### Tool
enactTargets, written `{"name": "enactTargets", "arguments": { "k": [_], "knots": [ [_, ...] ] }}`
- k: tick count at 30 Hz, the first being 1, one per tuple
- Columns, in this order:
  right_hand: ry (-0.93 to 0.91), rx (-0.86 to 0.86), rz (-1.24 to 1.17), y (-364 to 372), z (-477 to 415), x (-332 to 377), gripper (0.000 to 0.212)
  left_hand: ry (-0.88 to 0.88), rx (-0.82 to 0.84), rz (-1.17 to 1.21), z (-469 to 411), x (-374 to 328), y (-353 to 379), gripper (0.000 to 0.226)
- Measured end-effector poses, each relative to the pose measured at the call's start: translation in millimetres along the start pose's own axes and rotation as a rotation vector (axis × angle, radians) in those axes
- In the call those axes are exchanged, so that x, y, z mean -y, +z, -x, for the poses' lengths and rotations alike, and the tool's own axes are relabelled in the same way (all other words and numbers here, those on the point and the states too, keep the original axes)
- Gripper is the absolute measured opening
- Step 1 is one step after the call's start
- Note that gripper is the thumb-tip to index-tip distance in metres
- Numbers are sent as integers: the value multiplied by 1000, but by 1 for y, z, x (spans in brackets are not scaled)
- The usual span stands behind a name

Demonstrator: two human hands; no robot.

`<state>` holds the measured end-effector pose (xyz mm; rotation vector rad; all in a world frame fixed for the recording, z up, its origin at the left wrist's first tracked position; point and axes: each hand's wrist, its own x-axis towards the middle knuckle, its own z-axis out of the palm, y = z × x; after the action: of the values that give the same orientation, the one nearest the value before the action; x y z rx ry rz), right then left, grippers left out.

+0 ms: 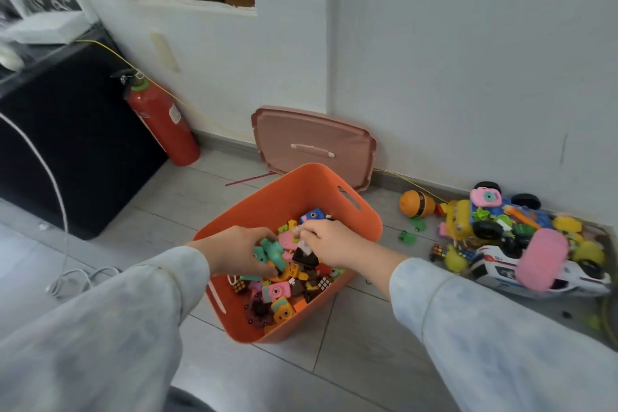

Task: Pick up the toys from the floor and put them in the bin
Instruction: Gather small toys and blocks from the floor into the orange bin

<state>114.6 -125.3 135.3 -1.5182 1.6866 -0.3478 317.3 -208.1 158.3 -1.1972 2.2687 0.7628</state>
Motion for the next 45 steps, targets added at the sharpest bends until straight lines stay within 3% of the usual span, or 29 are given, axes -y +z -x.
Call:
{"name": "enactTargets", "arguments": {
  "k": [3, 8, 14, 25, 31, 37, 45],
  "knots": [
    [35, 129, -119, 1, 0, 3, 40, -19, 20, -67, -4, 5, 3, 77],
    [18, 149, -156, -1, 2, -5, 46, -33, -93, -106, -13, 3, 0, 77],
    [6, 94, -87, -7, 2, -14, 52, -7, -270, -111, -18, -4, -8, 58],
    [-34, -100, 65, -19, 3, -35, 56, 16, -500, 92, -28, -27, -12, 71],
    [-65, -217, 80, -36, 15, -41, 52, 47, -471, 14, -36, -41, -10, 70],
    [-73, -296, 183, -66, 31, -51, 51, 121, -480, 85, -49, -84, -12, 70],
    [-32, -249, 530, -137, 61, -101, 55, 352, -492, 91, -66, -175, -10, 65]
  ]
}}
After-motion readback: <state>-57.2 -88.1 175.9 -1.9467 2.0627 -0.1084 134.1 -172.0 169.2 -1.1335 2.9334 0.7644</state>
